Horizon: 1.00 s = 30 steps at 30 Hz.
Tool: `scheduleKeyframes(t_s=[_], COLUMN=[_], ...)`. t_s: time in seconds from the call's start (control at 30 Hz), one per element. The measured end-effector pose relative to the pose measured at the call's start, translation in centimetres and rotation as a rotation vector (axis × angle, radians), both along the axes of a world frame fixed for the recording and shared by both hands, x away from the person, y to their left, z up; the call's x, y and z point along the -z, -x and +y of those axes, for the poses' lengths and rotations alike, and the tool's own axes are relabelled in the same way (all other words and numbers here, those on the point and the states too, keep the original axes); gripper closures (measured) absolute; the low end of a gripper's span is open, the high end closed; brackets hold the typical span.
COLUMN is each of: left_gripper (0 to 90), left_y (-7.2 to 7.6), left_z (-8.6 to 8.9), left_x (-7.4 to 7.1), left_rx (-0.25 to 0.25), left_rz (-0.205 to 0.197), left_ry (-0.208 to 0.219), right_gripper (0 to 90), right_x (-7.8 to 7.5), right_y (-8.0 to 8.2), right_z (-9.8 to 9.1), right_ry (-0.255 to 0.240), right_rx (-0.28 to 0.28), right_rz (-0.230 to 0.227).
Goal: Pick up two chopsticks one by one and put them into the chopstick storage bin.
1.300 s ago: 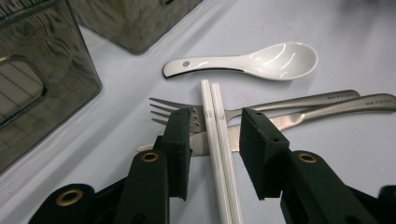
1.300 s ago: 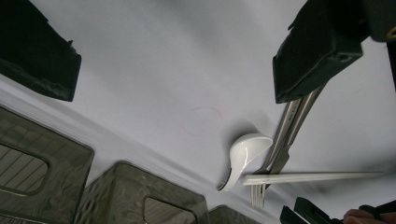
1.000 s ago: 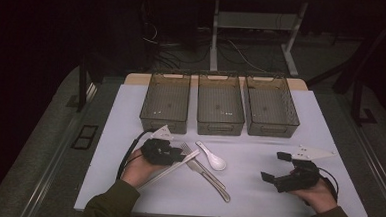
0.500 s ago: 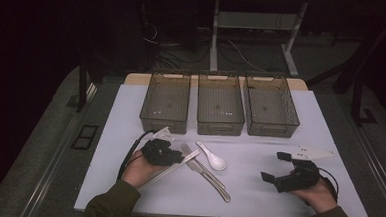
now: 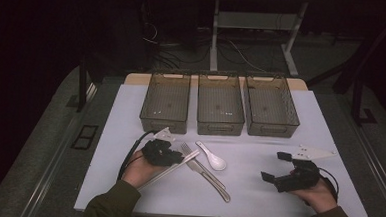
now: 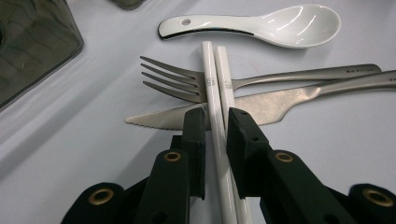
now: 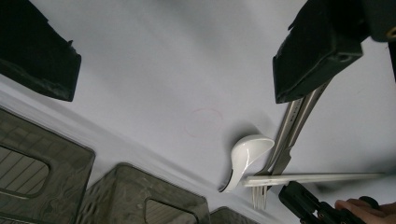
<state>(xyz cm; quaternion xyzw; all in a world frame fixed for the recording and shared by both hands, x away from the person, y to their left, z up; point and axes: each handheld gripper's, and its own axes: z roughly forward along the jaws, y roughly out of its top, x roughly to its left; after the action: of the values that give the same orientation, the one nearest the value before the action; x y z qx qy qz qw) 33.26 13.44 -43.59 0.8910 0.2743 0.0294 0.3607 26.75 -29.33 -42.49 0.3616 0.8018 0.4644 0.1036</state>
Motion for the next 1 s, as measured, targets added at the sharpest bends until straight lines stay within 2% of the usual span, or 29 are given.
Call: scheduleKeyframes(t_s=[0.67, 0.83, 0.87, 0.93, 1.0], left_gripper=[75.3, 77.4, 79.2, 80.2, 80.3], left_y=[0.14, 0.31, 0.44, 0.46, 0.73], left_z=[-0.39, -0.54, -0.63, -0.64, -0.71], left_x=[0.51, 0.51, 0.5, 0.51, 0.64], left_rx=[-0.001, 0.003, 0.005, 0.002, -0.023], left_rz=[0.004, -0.022, -0.046, -0.048, -0.044], left_ry=[-0.028, -0.051, -0.069, -0.069, -0.052], right_gripper=[0.9, 1.0, 1.0, 1.0, 1.0], right_x=[0.0, 0.0, 0.0, 0.0, 0.0], right_y=[-0.03, -0.03, -0.03, -0.04, -0.04], right_z=[-0.02, -0.03, -0.03, -0.04, -0.03], right_ry=[-0.001, 0.0, 0.0, 0.0, 0.0], right_rx=[0.001, 0.003, 0.003, 0.003, 0.003], right_rz=[-0.001, -0.001, -0.001, -0.001, -0.001])
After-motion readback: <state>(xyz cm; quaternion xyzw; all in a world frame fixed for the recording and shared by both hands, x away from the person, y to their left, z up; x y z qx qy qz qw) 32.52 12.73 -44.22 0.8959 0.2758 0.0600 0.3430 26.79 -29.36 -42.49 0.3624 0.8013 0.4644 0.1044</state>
